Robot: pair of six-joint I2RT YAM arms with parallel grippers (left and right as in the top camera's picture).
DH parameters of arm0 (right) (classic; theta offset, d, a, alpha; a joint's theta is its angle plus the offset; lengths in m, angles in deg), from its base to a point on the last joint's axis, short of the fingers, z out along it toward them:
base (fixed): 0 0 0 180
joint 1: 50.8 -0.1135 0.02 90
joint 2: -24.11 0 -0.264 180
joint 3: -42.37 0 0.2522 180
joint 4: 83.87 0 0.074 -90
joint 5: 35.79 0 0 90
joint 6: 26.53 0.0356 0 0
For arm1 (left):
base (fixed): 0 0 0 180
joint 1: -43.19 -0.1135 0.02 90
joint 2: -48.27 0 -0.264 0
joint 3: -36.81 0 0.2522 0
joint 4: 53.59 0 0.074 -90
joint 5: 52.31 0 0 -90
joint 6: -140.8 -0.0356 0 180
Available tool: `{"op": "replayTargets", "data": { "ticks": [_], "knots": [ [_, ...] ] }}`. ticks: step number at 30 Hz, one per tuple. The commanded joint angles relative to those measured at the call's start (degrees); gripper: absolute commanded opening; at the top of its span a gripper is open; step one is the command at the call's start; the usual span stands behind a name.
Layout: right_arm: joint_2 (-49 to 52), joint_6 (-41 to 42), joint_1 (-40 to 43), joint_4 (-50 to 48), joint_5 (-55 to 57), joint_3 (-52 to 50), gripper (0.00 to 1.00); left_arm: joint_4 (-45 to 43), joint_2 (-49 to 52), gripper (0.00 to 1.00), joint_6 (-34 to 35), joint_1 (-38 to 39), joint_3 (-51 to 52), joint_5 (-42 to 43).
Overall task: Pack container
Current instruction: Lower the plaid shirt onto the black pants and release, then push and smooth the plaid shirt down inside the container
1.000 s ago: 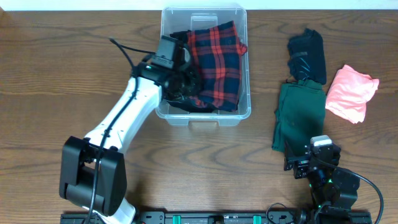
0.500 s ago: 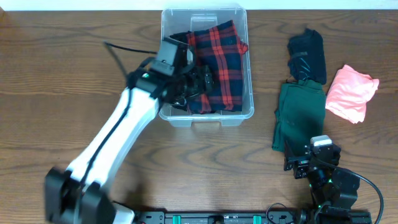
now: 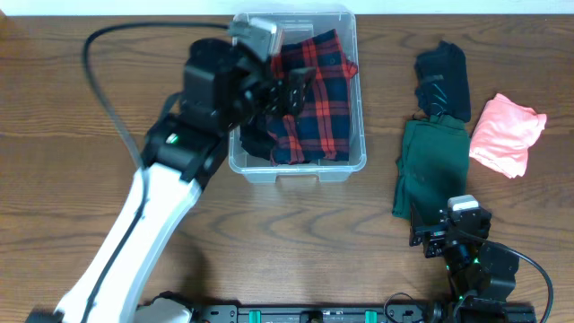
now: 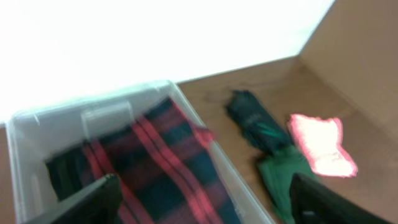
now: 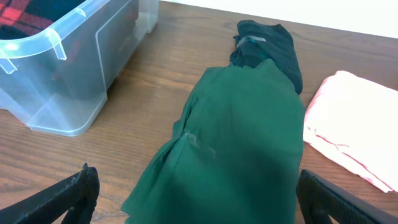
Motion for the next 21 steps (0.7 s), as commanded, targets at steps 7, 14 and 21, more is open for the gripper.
{"op": "replayTargets", "data": {
  "ticks": [7,14,21],
  "knots": [
    [-0.2,-0.04,-0.35,0.02,-0.39,-0.2,0.99,-17.7,23.87,0.79,-4.66,0.31,-0.17,-3.06],
    [-0.2,-0.04,-0.35,0.02,-0.39,-0.2,0.99,-14.8,35.71,0.72,6.51,0.42,-0.17,-2.6],
    [-0.2,-0.04,-0.35,0.02,-0.39,-0.2,0.99,-8.66,37.53,0.68,7.65,0.52,-0.17,-1.7]
  ]
}}
